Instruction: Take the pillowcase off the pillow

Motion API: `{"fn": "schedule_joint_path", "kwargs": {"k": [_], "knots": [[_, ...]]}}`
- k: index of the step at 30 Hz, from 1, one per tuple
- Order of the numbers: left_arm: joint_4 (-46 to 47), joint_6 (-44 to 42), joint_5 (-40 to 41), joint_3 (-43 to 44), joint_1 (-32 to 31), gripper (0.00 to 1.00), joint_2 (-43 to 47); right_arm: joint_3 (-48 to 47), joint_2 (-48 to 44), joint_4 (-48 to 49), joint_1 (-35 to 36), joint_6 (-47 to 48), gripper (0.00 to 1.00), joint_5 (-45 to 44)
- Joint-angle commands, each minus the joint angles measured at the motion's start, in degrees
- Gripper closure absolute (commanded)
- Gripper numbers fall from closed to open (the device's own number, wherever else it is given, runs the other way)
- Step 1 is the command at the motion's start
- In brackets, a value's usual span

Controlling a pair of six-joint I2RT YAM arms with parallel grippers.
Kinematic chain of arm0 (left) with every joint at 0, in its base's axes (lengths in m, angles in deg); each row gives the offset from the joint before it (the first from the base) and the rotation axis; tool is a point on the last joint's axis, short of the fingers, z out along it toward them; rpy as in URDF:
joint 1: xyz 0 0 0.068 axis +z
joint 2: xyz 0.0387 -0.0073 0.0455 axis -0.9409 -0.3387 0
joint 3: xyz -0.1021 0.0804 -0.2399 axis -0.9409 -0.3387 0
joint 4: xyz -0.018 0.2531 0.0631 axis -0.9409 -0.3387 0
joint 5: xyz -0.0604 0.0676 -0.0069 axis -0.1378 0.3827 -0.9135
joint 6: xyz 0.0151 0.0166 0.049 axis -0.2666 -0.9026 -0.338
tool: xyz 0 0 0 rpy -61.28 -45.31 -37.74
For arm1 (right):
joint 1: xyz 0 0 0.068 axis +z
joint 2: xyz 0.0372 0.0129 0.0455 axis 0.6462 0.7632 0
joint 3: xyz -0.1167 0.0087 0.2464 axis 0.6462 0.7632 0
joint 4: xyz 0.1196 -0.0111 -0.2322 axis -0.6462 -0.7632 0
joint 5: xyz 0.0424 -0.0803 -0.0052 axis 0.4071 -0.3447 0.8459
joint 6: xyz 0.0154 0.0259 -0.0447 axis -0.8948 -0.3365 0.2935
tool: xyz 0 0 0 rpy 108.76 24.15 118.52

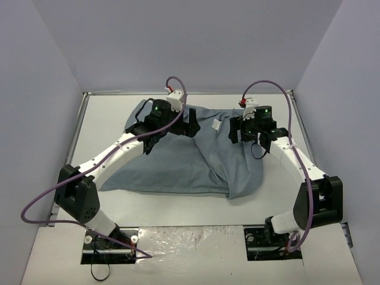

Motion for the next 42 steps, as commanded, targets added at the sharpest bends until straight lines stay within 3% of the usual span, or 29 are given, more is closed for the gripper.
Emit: {"fn": "schedule_joint_path", "kwargs": {"k": [1, 11, 15, 17, 23, 35, 42], "knots": [[-1.7, 1.4, 5.3, -2.6, 0.7, 0.03, 2.9, 0.3, 3.1, 1.1, -0.4, -3.9, 0.28, -9.3], [-2.7, 1.4, 2.4, -1.2, -1.8, 0.03, -2.3, 1.7, 8.1, 1.0, -2.1, -7.0, 0.66, -5.9], [-2.0, 2.5, 1.6, -1.6, -3.1, 0.03, -3.5, 1.3, 7.4, 0.5, -6.7, -6.6, 0.94, -0.4], [-1.8, 2.7, 1.4, -1.7, -3.6, 0.03, -4.3, 0.8, 4.7, -0.4, -10.4, -5.2, 1.0, 1.9], [-0.1, 5.3, 0.6, -1.2, -4.5, 0.03, -6.8, 2.6, -3.4, -0.9, -19.1, 1.0, 1.0, 11.2], [-0.9, 9.9, 2.0, 11.5, -11.2, 0.03, -17.1, 3.5, 1.1, -4.7, -20.9, 6.6, 1.0, 21.8], [-13.4, 7.8, 14.3, 25.4, -14.8, 0.06, -28.0, 3.4, 0.2, -4.8, -20.9, 6.5, 1.0, 23.7]]}}
